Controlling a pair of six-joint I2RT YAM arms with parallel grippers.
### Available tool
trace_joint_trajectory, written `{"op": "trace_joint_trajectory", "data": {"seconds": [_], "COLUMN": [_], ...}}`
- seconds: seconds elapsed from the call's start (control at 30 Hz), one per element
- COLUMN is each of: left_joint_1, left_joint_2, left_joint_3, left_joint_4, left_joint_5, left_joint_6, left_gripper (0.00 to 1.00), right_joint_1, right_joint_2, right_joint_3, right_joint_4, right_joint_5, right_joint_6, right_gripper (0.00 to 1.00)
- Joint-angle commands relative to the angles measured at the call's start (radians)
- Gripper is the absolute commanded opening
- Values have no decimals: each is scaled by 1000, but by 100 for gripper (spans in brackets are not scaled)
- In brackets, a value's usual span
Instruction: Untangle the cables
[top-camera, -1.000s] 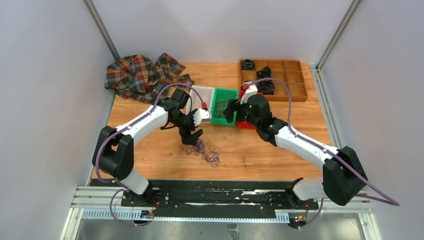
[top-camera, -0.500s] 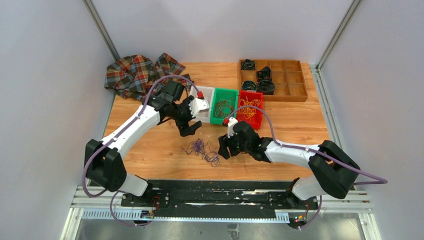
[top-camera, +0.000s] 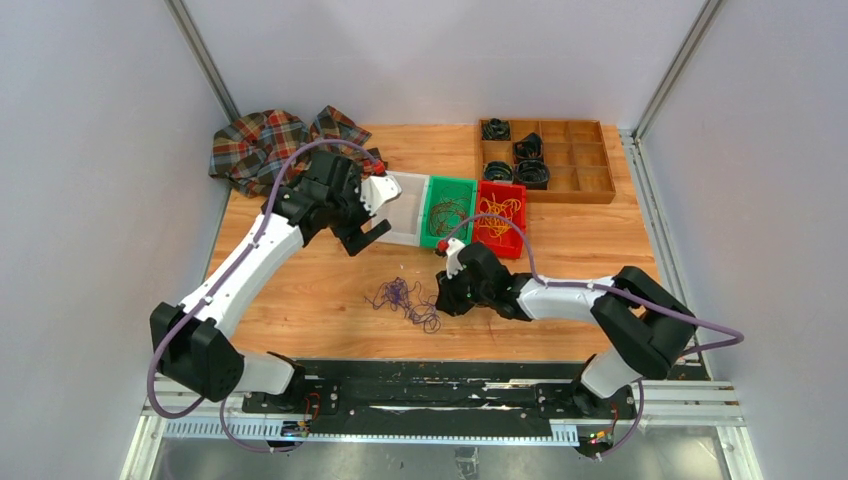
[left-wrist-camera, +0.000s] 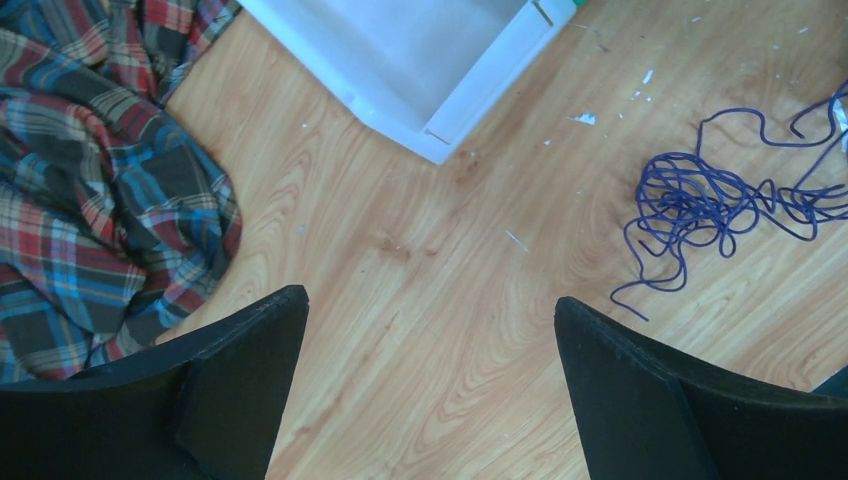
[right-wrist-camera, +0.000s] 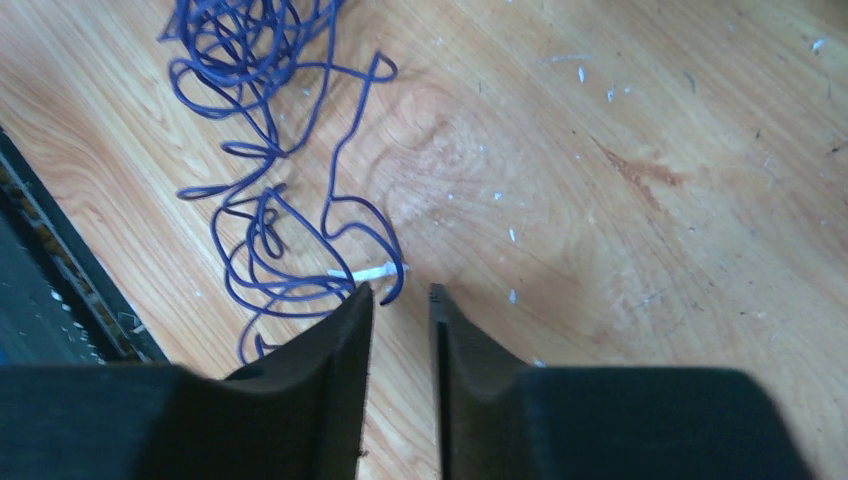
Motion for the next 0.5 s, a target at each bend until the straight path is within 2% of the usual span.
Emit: {"op": "trace_joint_trajectory", "data": {"seconds": [0.0,0.13,0.47], "left_joint_1": [11,11,12], "left_joint_2": [-22,-40,-126], "left_joint_3": [48,37,-55], "left_joint_4": [-33,-38,-66], "left_joint_5": [-5,61,505], "left_joint_6": [-16,-9,95], "left_gripper": [98,98,98], "right_joint_1": [10,10,10], "right_joint_2": [-41,-105,-228], "right_joint_3": [47,61,113], "right_joint_4": [11,-14,-73], "right_joint_5": [-23,-33,-65], "right_joint_6": [-11,-11,-16], "right_gripper": [14,1,0]}}
